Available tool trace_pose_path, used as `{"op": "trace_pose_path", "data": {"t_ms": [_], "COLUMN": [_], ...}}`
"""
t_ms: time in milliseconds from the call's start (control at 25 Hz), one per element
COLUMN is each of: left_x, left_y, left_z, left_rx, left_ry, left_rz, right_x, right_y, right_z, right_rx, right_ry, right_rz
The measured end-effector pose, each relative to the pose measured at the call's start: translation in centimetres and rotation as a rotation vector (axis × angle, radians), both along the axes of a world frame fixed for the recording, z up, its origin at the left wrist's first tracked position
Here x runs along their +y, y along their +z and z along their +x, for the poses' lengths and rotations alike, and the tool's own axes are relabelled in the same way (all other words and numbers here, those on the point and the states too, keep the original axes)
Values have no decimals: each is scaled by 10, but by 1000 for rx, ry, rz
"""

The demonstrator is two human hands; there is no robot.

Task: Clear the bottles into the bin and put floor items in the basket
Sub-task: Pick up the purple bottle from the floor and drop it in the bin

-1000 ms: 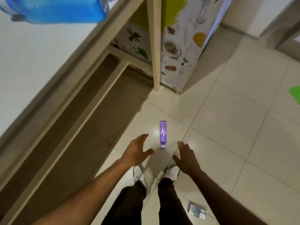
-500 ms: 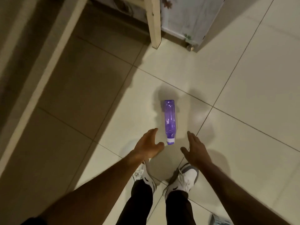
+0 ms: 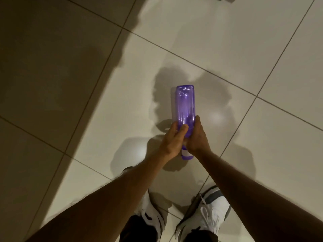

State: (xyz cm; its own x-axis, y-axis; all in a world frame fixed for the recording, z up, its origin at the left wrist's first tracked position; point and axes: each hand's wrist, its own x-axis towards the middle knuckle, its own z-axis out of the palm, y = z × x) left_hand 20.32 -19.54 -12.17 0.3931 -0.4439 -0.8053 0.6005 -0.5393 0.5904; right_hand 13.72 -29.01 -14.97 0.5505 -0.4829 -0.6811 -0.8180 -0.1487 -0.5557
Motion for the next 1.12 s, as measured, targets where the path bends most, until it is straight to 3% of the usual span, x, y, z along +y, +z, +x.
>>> {"op": "trace_pose_path", "data": {"t_ms": [240,480,560,800,1120], "left_x": [18,19,8,-16,35], "left_y": [20,136,195,404,685], "left_z": [-6,7,21,56,30], "left_rx": [-50,-168,-118,0,-200], "left_ry": [-9,-111,-83,4,180], "left_rz": [37,37,37,-223,-261], "right_x": [18,-2,-15,-54,-63], "right_y": [20,169,240,469,731], "right_z": [-11,-16,-12,-8,-30], "right_rx": [-10,-49,-69,-160,-199], "right_ry": [-127,-106,-111,6,347], "right_rz": [8,35,50,109,163]}}
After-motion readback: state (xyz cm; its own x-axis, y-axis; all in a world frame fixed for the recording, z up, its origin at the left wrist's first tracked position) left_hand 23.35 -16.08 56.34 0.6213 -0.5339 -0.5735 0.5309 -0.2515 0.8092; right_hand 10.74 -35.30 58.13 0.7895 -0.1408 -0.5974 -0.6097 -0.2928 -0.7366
